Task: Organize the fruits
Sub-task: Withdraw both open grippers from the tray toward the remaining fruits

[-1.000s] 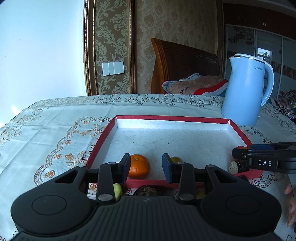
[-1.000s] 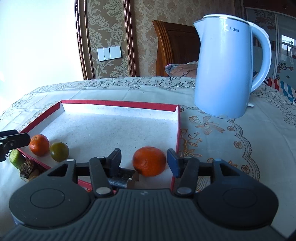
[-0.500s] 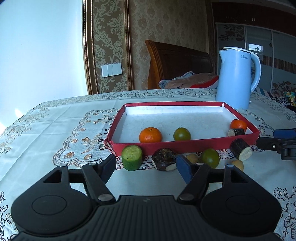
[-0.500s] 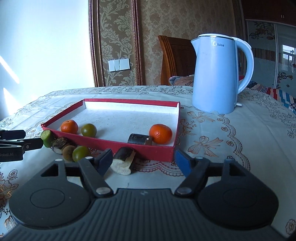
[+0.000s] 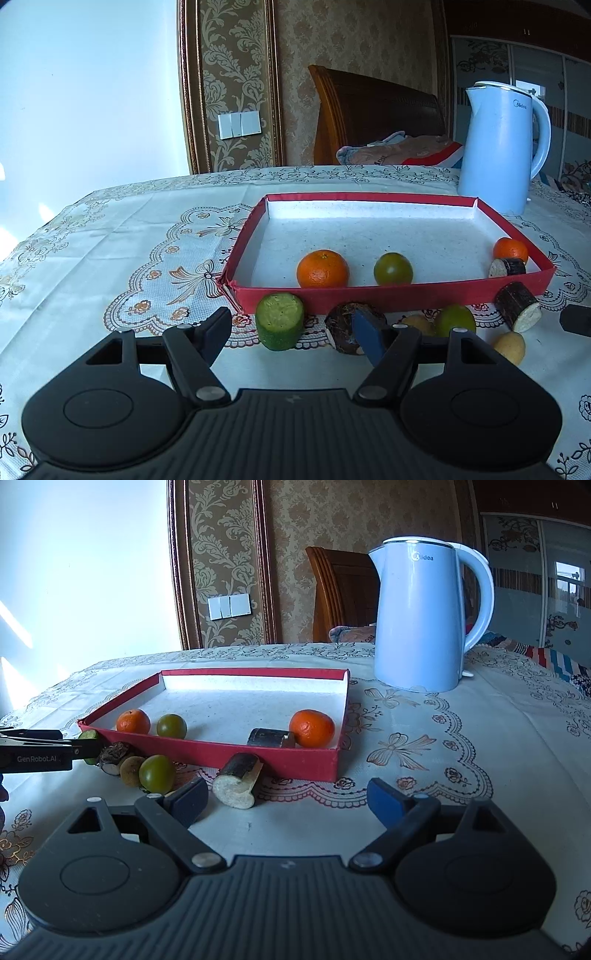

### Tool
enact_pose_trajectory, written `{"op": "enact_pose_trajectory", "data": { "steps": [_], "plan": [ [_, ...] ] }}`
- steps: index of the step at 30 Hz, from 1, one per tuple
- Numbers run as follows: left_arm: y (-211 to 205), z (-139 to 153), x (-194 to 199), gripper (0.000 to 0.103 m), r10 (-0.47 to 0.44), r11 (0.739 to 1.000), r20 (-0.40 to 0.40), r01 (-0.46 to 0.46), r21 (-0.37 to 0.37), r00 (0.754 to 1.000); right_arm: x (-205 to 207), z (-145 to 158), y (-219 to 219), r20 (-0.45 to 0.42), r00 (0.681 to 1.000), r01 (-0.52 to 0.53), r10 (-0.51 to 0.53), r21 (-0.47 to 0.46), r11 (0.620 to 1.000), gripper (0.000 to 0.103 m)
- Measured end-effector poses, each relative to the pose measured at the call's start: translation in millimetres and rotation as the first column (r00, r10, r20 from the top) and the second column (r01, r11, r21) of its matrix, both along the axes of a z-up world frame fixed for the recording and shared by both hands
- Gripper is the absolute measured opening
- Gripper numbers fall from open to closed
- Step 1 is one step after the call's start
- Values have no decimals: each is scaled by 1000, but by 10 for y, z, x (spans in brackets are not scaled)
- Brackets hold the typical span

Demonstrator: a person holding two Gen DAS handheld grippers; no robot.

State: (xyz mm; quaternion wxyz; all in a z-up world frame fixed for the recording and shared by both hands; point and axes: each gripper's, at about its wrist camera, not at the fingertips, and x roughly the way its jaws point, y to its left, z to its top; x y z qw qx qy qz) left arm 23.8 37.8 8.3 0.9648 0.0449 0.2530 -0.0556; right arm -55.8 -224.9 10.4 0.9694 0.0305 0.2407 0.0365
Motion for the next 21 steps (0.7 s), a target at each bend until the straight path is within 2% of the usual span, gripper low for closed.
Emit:
{"op": "enact_pose_trajectory", "data": {
  "steps": [9,21],
  "plan": [
    [123,-9,132,72,92,995,-5,-92,-31,996,12,-12,-7,-8,1000,-4,4,12,1000,92],
    [89,-52,223,72,81,996,-45,-82,-31,996,13,-15,-2,-11,1000,-5,5,12,1000,92]
  ]
}}
